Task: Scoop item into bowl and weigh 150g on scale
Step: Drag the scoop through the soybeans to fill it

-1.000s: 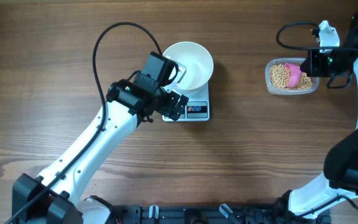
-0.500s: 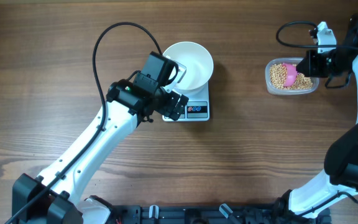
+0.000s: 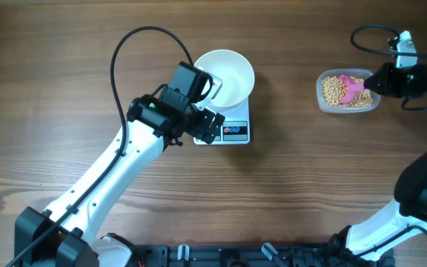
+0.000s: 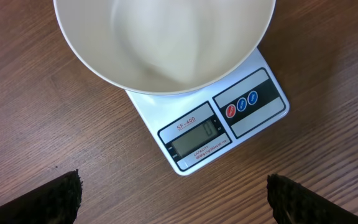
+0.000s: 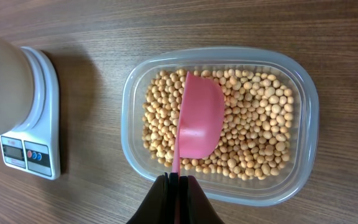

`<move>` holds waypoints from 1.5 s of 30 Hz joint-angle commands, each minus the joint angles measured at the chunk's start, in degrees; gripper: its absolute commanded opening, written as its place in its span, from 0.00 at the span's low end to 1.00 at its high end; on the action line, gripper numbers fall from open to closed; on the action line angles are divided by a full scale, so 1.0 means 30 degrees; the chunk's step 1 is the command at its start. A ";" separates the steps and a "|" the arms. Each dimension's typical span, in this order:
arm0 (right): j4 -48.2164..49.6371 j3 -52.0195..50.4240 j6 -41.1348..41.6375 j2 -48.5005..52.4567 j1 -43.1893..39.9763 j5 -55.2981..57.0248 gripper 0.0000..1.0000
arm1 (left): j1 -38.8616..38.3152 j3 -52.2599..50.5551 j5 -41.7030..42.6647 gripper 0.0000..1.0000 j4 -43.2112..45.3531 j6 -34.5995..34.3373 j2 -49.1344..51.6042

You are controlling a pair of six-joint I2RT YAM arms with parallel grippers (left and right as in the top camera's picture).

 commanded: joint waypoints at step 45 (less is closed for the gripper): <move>0.0634 -0.0765 -0.1253 0.2076 -0.0707 -0.3905 0.04 | 0.0109 -0.0044 0.0160 1.00 0.0058 0.0146 0.0197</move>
